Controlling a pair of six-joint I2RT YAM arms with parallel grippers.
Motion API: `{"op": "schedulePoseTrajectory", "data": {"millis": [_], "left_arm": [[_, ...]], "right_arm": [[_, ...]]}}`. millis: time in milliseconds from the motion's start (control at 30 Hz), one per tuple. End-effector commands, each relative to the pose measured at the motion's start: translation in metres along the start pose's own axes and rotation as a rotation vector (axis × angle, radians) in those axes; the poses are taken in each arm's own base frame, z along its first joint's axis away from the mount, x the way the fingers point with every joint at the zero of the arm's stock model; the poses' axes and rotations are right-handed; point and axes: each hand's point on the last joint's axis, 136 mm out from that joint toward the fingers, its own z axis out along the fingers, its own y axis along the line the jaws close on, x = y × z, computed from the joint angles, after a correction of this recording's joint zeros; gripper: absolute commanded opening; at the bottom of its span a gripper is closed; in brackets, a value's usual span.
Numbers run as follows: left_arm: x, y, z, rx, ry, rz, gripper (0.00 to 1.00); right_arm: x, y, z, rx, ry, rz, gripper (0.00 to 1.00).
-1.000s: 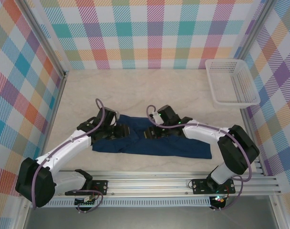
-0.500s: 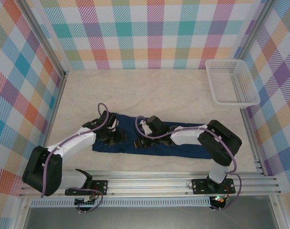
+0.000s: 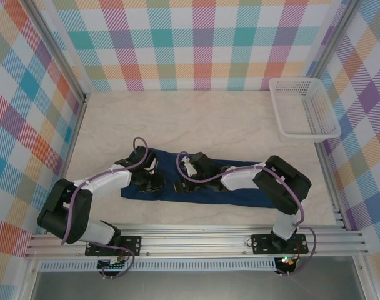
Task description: Fold the inside-out t-shirt
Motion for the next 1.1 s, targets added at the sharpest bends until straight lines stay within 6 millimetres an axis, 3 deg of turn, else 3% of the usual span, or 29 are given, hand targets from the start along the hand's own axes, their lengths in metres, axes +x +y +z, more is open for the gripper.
{"op": "schedulePoseTrajectory", "data": {"millis": [0,200,300,633,900,967,1067], "left_arm": [[0.004,0.0,0.004,0.007,0.011,0.012,0.16],[0.004,0.001,0.002,0.006,0.0,0.016,0.0],[0.003,0.004,-0.006,-0.012,-0.023,0.024,0.0],[0.002,0.033,-0.03,-0.117,-0.116,-0.005,0.0],[0.001,0.039,-0.044,-0.136,-0.17,-0.036,0.0],[0.002,0.039,-0.045,-0.127,-0.174,-0.039,0.0],[0.0,0.02,-0.043,-0.029,-0.164,-0.026,0.0]], "right_arm": [[-0.007,0.008,0.006,-0.031,-0.016,-0.017,0.26],[-0.009,0.001,0.002,0.021,-0.032,-0.019,0.07],[-0.007,-0.001,-0.004,0.044,-0.033,-0.024,0.0],[0.009,-0.007,-0.018,0.088,0.013,-0.031,0.0],[0.011,-0.013,-0.026,0.143,0.033,-0.041,0.0],[0.013,-0.012,-0.026,0.145,0.043,-0.05,0.0],[0.012,-0.008,-0.023,0.142,0.046,-0.065,0.0]]}}
